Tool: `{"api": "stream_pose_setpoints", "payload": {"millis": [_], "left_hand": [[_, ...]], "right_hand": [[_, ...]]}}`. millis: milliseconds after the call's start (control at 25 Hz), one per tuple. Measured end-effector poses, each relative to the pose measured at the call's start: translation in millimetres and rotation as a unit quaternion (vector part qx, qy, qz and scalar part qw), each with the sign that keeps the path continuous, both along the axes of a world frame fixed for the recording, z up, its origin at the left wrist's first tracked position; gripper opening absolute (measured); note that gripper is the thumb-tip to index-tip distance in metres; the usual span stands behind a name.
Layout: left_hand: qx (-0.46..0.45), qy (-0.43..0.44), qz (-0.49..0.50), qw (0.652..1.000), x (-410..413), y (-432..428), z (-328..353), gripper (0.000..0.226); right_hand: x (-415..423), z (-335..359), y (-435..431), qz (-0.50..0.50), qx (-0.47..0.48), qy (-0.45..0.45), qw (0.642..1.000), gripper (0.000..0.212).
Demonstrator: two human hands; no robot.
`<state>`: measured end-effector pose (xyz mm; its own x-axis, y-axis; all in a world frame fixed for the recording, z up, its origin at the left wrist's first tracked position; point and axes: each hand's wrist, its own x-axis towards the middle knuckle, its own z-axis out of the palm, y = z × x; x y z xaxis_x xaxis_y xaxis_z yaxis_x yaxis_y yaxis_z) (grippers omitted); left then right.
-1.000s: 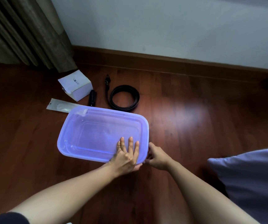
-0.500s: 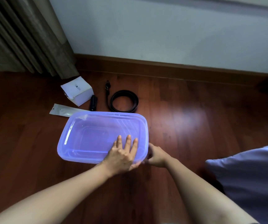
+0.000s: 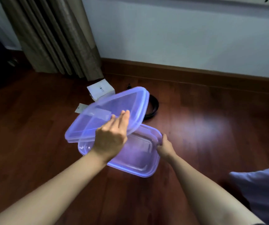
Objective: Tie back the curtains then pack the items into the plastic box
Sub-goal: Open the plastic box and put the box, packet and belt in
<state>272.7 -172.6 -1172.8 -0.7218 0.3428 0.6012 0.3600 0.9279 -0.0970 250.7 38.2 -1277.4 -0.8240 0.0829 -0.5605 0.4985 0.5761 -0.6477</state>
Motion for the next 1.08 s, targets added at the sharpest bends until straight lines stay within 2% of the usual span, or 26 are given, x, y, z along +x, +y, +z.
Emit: {"api": "stream_pose_setpoints", "payload": {"millis": [200,360,480,560,760,920,1080], "left_hand": [[0.010,-0.026,0.154,0.988,-11,-108,-21,0.047],[0.003,-0.086,0.241,0.967,12,-183,-62,0.045],[0.004,-0.133,0.212,0.968,33,-218,-99,0.052],[0.036,-0.214,0.153,0.964,43,-232,-117,0.064],[0.070,-0.399,0.079,0.911,54,-256,-143,0.086],[0.066,-0.450,0.064,0.888,43,-261,-155,0.089],[0.052,-0.479,0.112,0.869,26,-250,-154,0.092]], "right_hand": [[-14,3,-8,-0.021,0.009,0.073,0.997,0.060],[-18,0,-6,-0.016,0.015,0.074,0.997,0.061],[-16,-4,-5,-0.022,0.010,0.076,0.997,0.061],[-17,-5,-5,-0.017,0.014,0.083,0.996,0.061],[-16,-9,-2,-0.012,0.029,0.086,0.996,0.061],[-20,-17,0,-0.002,0.040,0.095,0.995,0.058],[-23,-24,3,-0.003,0.047,0.096,0.994,0.055]]}}
